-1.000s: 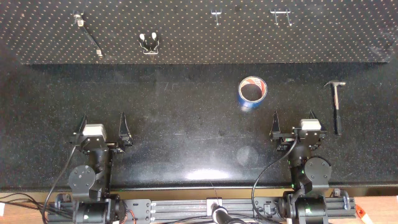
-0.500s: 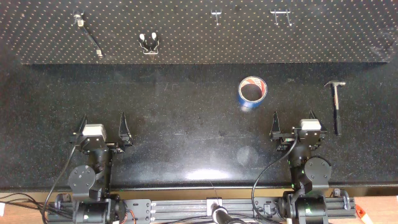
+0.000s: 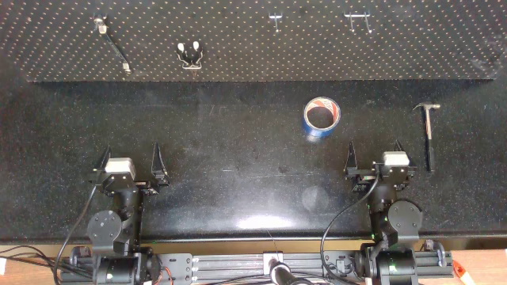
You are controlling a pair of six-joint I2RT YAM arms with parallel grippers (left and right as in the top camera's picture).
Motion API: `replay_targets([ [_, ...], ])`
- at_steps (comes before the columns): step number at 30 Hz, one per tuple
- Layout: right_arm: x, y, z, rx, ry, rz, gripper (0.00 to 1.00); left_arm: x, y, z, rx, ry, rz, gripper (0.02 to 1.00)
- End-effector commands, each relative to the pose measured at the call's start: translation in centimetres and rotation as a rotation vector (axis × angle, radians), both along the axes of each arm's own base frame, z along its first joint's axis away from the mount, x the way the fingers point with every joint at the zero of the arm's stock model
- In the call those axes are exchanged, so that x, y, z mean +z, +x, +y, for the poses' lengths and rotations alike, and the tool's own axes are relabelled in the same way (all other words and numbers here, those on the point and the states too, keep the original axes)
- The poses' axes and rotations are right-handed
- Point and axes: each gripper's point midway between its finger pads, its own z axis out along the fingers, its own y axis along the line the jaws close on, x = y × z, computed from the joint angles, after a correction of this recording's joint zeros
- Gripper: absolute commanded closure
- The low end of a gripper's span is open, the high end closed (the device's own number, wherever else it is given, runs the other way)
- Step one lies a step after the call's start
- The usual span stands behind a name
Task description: Place Tools Onto Pegboard
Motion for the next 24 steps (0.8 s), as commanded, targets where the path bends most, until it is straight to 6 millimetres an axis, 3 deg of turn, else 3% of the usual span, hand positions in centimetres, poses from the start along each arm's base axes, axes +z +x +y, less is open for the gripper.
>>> replay_targets([
  [1,3.5,0.3,0.2,0.000,0.058,-0.086,0.038,0.0,-0.1,0.0,0.000,-0.017,-0.003,0.023],
  [7,10.3,3.5,1.5,0.044,0.087,0.023,0.036,0.0,-0.1,0.0,0.000,-0.017,-0.003,0.023],
  [12,12.7,6.9,3.2,0.100,0.087,0.220,0.038,0.0,-0.1,0.0,0.000,-0.017,-0.003,0.023],
  [16,11.5,9.2,4.7,0.151,0.113,0.367,0.038,0.0,-0.1,0.0,0.000,-0.017,-0.003,0.023],
  [19,9.4,10.2,6.6,0.211,0.160,0.463,0.038,0.0,-0.1,0.0,0.000,-0.017,-0.003,0.023],
  [24,4.6,9.4,10.9,0.293,0.189,0.671,0.036,0.0,-0.1,0.0,0.000,-0.017,-0.003,0.023],
])
